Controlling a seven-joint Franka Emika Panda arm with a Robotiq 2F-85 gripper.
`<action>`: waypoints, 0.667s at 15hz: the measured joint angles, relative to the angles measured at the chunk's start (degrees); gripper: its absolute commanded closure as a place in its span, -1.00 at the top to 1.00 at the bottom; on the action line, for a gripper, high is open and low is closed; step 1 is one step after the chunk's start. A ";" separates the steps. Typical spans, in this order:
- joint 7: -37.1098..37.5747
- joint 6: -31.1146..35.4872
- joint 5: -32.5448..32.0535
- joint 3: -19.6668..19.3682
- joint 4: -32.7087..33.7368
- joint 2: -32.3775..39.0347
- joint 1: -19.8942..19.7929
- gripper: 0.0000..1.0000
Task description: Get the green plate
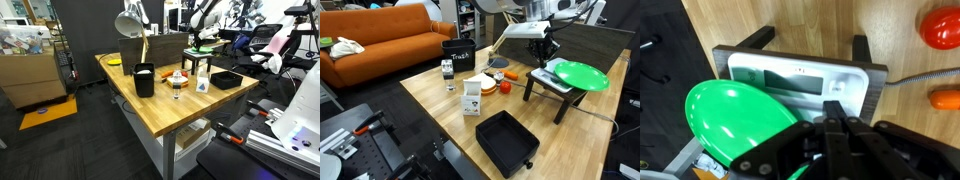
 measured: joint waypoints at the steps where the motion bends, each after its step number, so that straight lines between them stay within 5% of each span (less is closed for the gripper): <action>1: 0.25 0.90 0.00 -0.11 -0.36 -0.90 0.00 -1.00; 3: 0.56 2.07 0.00 -0.25 -1.33 -2.85 0.00 -0.97; 6: 0.77 2.82 0.00 -0.23 -3.02 -4.86 0.02 -0.37; 10: 0.87 2.91 0.16 -0.03 -4.64 -5.77 0.03 0.18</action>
